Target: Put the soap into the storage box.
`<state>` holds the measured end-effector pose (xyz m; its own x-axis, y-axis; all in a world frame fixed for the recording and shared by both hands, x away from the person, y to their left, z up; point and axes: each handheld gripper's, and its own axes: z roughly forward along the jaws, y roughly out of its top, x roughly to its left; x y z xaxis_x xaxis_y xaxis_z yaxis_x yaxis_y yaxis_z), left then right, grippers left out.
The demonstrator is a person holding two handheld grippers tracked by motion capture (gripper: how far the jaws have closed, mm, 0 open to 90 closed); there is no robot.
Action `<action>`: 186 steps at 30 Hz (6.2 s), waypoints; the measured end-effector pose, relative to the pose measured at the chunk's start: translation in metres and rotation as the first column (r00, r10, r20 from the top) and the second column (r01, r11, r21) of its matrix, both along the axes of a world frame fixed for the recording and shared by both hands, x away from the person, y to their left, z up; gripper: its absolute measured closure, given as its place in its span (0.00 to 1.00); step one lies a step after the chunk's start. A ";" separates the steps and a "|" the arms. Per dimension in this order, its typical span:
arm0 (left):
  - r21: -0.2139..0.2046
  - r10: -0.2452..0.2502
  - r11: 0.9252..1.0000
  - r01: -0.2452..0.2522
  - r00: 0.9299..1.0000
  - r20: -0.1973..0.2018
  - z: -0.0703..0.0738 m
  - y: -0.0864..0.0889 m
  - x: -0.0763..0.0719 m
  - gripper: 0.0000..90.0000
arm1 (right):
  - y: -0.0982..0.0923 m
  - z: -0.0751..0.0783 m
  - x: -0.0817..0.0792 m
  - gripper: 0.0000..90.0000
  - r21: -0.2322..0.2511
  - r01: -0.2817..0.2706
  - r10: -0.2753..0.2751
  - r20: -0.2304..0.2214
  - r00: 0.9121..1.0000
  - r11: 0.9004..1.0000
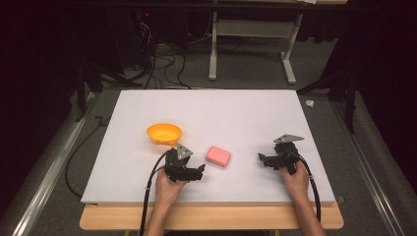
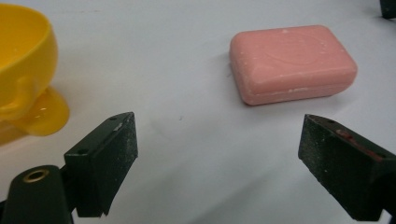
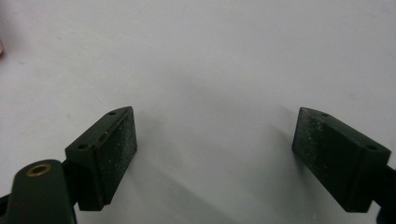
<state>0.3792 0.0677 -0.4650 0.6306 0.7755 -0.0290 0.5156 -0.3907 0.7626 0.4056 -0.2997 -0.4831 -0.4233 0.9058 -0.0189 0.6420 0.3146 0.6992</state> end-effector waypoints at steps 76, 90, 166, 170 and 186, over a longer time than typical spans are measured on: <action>-0.026 0.002 1.000 -0.004 0.997 -0.071 0.000 -0.080 0.032 0.01 | 0.000 0.000 0.000 0.16 -0.002 -0.002 0.002 0.001 1.000 1.000; 0.001 0.013 1.000 -0.013 0.994 -0.104 -0.010 -0.089 0.035 0.00 | 0.000 0.000 0.000 0.16 -0.002 -0.001 0.001 0.002 1.000 1.000; -0.051 -0.032 0.998 0.033 0.999 0.020 0.020 -0.023 0.007 0.15 | 0.000 0.000 0.000 0.16 -0.002 -0.001 0.001 0.003 1.000 1.000; -0.063 -0.027 0.998 0.028 0.999 0.018 0.021 -0.019 0.006 0.15 | 0.000 0.000 0.000 0.16 -0.002 0.000 0.000 0.003 1.000 1.000; -0.107 0.009 0.994 -0.009 1.000 -0.001 0.029 0.000 0.007 0.15 | 0.000 0.000 0.000 0.16 -0.001 0.001 -0.001 0.003 1.000 1.000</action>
<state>0.3862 0.0680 -0.4362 0.6239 0.7733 -0.1128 0.5192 -0.3023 0.7994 0.4054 -0.2996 -0.4832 -0.4222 0.9063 -0.0209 0.6405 0.3145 0.7006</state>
